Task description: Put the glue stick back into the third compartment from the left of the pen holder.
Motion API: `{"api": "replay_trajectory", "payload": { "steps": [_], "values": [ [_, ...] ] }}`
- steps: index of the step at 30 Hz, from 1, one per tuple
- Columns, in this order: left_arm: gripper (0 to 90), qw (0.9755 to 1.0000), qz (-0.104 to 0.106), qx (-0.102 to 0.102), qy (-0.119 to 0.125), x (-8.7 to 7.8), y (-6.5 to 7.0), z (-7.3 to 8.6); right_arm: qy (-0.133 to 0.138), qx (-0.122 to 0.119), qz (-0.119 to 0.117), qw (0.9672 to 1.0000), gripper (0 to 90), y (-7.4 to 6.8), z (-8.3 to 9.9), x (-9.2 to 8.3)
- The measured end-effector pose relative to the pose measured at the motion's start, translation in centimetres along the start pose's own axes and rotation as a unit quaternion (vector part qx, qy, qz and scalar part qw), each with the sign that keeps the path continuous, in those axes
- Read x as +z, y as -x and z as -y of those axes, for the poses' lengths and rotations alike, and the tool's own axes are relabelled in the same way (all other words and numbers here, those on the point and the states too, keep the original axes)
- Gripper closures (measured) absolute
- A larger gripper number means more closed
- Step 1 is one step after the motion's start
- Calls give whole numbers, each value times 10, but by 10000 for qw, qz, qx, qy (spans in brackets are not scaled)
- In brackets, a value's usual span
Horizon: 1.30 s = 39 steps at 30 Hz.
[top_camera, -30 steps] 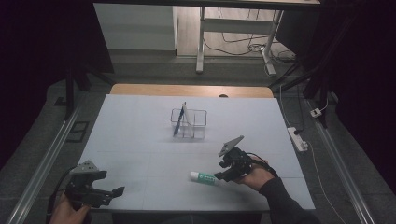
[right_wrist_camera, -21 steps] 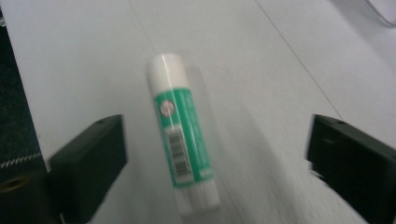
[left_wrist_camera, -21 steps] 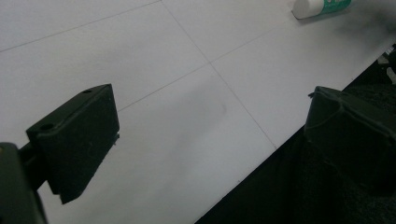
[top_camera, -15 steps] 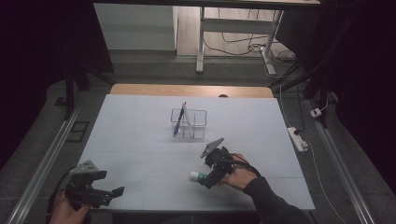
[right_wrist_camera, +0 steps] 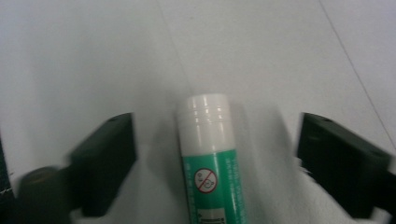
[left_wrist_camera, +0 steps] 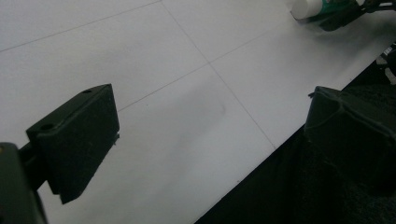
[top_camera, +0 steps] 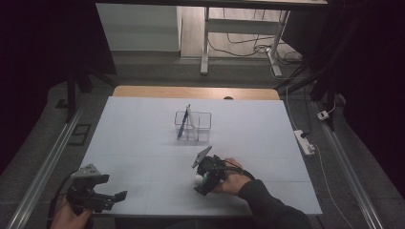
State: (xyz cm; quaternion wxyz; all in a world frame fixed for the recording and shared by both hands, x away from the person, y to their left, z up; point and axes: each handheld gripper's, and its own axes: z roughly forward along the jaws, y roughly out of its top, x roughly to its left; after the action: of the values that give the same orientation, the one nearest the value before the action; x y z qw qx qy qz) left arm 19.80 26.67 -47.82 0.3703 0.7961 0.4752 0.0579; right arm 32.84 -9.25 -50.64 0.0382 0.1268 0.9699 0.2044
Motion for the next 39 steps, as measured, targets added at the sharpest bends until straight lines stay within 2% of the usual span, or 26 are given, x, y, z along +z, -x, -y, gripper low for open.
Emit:
{"api": "replay_trajectory", "payload": {
  "steps": [4,5,6,8,9,10,11,13,16,17,19,27,34,39],
  "values": [
    [33,10000,4,-2,4,0,0,0,-75,-104,-99,9999,419,-2,-2,-2],
    [33,10000,4,1,2,0,0,0,-239,-181,27,9995,447,-2,-3,-3],
    [33,10000,-1,1,3,0,0,0,-118,-150,-71,9998,500,-2,-3,-1],
    [33,10000,7,0,1,0,0,0,-140,-213,-100,9996,568,-3,-3,-1],
    [33,10000,8,-2,2,0,0,0,-131,-263,-58,9996,618,-3,-3,-1],
    [33,10000,11,-2,2,0,0,0,-318,-426,95,9985,634,-3,-4,-4],
    [33,10000,14,-5,2,0,0,0,-156,-424,-20,9990,641,-3,-3,-2],
    [33,10000,20,-12,7,0,0,0,-163,-524,7,9985,651,-4,-3,-2],
    [33,10000,30,-16,17,0,-1,0,-218,-457,-24,9987,656,-3,-3,-3],
    [33,10000,36,-18,21,0,-1,0,-198,-320,-28,9993,657,-3,-3,-3],
    [33,10000,42,-18,24,0,-1,0,-162,-283,-23,9995,658,0,-3,-4],
    [33,10000,43,-18,22,0,-1,0,489,7,59,9988,658,7,-4,-23],
    [33,10000,45,-24,19,0,-1,0,1043,352,90,9939,658,16,-5,-40],
    [33,10000,46,-33,21,0,-1,0,1415,648,229,9875,657,27,-6,-54]
  ]
}}
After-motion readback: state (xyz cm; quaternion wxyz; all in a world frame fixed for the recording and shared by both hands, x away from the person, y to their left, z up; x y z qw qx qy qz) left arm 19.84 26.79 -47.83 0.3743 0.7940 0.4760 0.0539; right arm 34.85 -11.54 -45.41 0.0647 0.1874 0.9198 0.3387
